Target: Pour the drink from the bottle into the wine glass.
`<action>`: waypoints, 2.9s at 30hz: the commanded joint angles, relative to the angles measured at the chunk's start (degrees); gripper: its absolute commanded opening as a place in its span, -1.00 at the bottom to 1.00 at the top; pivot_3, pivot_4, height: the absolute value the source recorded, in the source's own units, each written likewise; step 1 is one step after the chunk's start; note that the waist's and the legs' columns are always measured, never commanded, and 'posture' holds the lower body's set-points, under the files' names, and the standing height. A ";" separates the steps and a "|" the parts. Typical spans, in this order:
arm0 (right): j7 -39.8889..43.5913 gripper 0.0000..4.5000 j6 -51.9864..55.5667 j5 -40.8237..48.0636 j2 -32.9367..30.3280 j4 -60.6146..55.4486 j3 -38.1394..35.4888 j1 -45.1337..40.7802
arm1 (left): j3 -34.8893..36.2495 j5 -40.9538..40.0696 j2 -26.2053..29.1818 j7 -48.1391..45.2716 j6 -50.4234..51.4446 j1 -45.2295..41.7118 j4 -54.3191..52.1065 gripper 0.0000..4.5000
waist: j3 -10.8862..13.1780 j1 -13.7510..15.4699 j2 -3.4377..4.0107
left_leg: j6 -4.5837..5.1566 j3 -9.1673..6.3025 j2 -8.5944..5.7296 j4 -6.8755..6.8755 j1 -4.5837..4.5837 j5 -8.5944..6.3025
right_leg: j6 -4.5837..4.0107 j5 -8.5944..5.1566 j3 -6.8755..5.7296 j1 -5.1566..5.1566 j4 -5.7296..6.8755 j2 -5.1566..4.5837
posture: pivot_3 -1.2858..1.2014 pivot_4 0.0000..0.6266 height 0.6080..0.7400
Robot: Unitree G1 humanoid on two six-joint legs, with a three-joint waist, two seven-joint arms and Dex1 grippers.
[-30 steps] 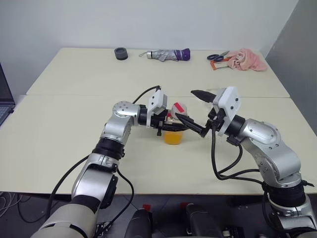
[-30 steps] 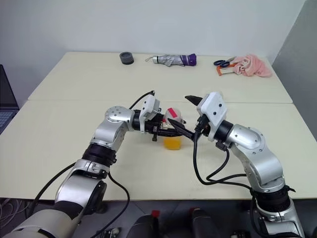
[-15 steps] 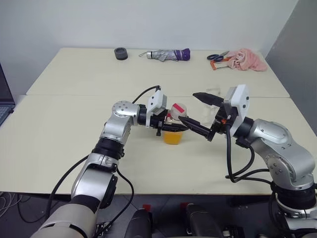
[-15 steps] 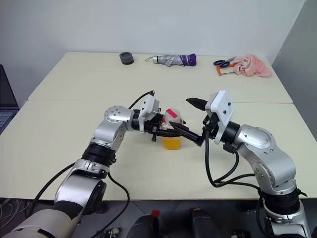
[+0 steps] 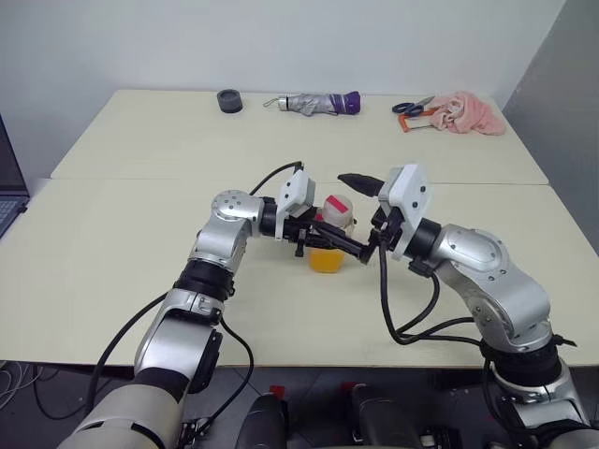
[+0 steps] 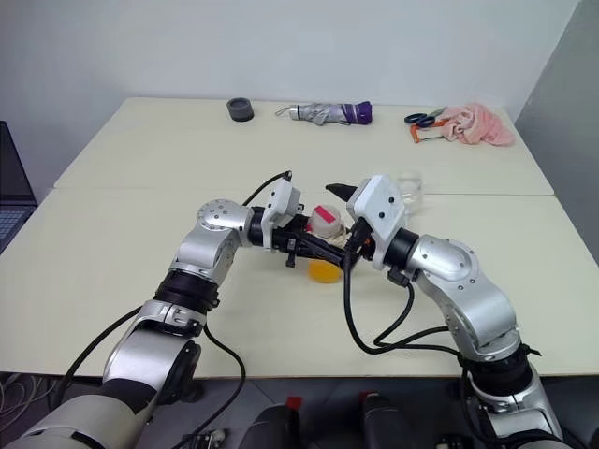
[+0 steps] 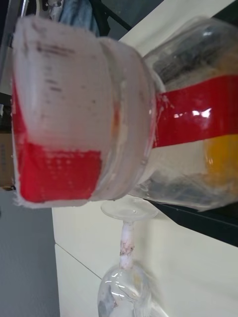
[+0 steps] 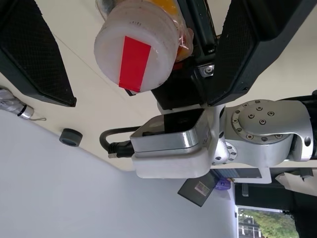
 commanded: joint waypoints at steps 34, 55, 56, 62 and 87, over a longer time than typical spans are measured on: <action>2.19 1.00 0.30 1.46 -3.03 -1.34 -5.61 2.52 | 0.62 -0.87 0.57 -0.26 -0.59 -1.25 -1.84 -0.24 | 0.00 0.03 0.00 | 0.00 0.00 -0.01 0.00 0.00 0.00 | 0.00 0.00 0.00 0.00 0.00 0.00 | 0.03 -0.52 1.00; 5.17 1.00 4.63 8.78 -5.32 -4.73 -6.51 3.78 | 0.68 -0.94 0.40 -0.02 -0.66 -1.15 -1.84 -0.24 | 0.00 0.07 0.00 | 0.00 0.00 0.00 0.00 0.00 0.00 | 0.00 0.00 0.00 0.00 0.00 0.00 | 0.03 -0.52 1.00; 5.30 1.00 4.60 8.86 -5.65 -4.72 -6.60 3.88 | 0.68 -0.95 0.37 -0.01 -0.63 -1.17 -1.85 -0.24 | 0.00 0.07 0.00 | 0.00 0.00 0.00 0.00 0.00 0.00 | 0.00 0.00 -0.01 0.00 0.00 0.00 | 0.03 -0.52 1.00; 6.26 1.00 4.87 9.86 -6.66 -4.24 -6.88 3.85 | 0.81 -1.17 0.23 -0.01 -0.65 -1.29 -2.00 -0.24 | 0.00 0.06 0.00 | 0.00 0.00 -0.01 0.00 0.00 0.00 | 0.00 0.00 0.00 0.00 0.00 0.01 | 0.03 -0.52 1.00; 6.02 1.00 6.23 12.79 -4.97 1.17 -8.77 -2.73 | 1.04 -3.87 -0.29 0.55 2.72 -0.02 -5.77 -0.24 | 0.00 0.05 0.00 | 0.00 0.00 0.00 0.00 0.01 0.00 | 0.00 0.00 0.00 0.00 0.01 0.01 | 0.03 -0.52 1.00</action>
